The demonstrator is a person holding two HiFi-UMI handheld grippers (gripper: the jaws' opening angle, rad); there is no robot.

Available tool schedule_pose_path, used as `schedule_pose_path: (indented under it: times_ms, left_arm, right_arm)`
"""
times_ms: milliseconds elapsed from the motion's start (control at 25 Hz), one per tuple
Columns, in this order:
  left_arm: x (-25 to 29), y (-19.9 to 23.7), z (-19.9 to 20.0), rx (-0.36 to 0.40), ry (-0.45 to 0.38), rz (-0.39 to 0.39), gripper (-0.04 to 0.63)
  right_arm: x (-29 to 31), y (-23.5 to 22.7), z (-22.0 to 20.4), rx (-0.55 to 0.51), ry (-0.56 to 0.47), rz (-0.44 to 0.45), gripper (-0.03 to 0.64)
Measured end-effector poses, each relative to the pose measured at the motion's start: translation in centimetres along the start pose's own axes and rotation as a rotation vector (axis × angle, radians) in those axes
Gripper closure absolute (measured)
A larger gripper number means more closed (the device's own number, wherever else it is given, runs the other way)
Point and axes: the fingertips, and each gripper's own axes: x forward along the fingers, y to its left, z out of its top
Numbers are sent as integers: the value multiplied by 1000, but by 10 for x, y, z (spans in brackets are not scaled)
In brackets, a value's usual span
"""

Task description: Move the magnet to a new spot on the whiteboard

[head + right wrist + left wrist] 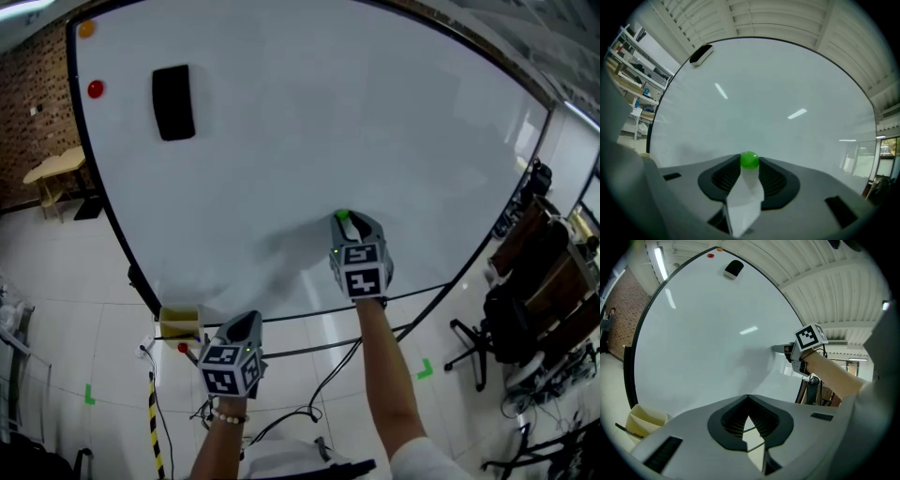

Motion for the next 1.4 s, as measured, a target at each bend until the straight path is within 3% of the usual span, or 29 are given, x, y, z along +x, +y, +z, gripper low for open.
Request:
schedule_pose_path:
  times_ms: [320, 480, 520, 800, 1120, 1400]
  left_arm:
    - [4, 0, -2, -2, 4, -7, 600]
    - [5, 0, -3, -3, 7, -14, 600]
    - [5, 0, -4, -4, 9, -17, 600]
    - [3, 0, -7, -12, 16, -47, 600]
    - [8, -2, -22, -11, 60, -156, 600]
    - [-3, -11, -44, 10, 128, -274, 600]
  right_arm:
    - [5, 0, -5, -10, 17, -17, 476]
    - [2, -1, -4, -20, 15, -43, 444]
    - [-1, -2, -4, -13, 10, -44, 413]
    - [-51, -13, 3, 136, -60, -19, 415]
    - [-108, -13, -31, 283, -64, -48, 611]
    - [-155, 18, -104, 365, 55, -129, 614]
